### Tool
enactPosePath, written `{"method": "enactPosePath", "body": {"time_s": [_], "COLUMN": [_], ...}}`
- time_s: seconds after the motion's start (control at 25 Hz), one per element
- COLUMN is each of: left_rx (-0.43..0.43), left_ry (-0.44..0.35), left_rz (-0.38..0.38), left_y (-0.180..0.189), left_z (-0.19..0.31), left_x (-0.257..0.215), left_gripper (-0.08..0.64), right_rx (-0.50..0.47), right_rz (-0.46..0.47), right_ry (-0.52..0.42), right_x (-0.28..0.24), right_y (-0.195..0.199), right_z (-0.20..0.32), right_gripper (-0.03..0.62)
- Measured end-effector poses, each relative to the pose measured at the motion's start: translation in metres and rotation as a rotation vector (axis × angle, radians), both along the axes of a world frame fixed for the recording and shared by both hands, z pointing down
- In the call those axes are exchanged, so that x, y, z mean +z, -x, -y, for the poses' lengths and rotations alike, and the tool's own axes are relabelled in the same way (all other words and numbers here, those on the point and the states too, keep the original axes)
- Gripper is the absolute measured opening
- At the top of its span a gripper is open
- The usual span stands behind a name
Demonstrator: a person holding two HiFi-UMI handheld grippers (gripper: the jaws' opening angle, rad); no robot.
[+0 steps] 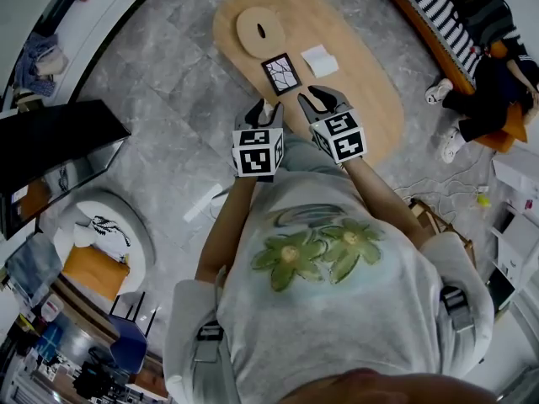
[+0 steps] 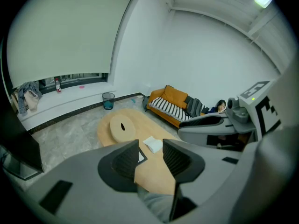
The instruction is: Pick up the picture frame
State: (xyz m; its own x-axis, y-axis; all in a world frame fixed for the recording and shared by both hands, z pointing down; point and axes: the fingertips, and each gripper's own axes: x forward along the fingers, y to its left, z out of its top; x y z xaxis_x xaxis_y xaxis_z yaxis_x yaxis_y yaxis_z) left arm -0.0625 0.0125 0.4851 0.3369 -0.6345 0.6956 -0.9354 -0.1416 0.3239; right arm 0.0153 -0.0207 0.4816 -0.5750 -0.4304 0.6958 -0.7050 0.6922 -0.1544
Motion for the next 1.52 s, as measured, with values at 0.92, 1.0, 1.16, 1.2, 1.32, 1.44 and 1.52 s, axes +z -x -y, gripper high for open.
{"method": "enactPosePath", "body": {"time_s": [0.92,1.0,1.16,1.2,1.32,1.44,1.52], "left_rx": [0.015,0.005,0.002,0.004,-0.003,-0.013,-0.023], "left_ry": [0.163,0.165,0.148,0.151,0.184,0.202,0.205], "left_rz": [0.024,0.033,0.053,0.053,0.035,0.034,0.040], "left_y": [0.004,0.004,0.001,0.000,-0.003,-0.003,-0.002], "left_z": [0.047,0.053,0.062,0.064,0.066,0.067,0.069], "left_x": [0.077,0.083,0.095,0.099,0.114,0.126,0.134], "left_gripper": [0.206,0.206,0.206,0.206,0.206,0.206,0.206], "right_rx": [-0.025,-0.028,-0.021,-0.021,-0.030,-0.034,-0.036], "right_rz": [-0.055,-0.062,-0.054,-0.054,-0.058,-0.062,-0.063], "right_ry": [0.123,0.125,0.147,0.155,0.171,0.186,0.196], "right_x": [0.074,0.081,0.094,0.098,0.111,0.123,0.130], "right_y": [0.002,0.003,0.001,0.001,0.001,0.000,-0.001], "right_z": [0.046,0.050,0.054,0.054,0.056,0.057,0.059], "right_gripper": [0.092,0.092,0.092,0.092,0.092,0.096,0.104]}}
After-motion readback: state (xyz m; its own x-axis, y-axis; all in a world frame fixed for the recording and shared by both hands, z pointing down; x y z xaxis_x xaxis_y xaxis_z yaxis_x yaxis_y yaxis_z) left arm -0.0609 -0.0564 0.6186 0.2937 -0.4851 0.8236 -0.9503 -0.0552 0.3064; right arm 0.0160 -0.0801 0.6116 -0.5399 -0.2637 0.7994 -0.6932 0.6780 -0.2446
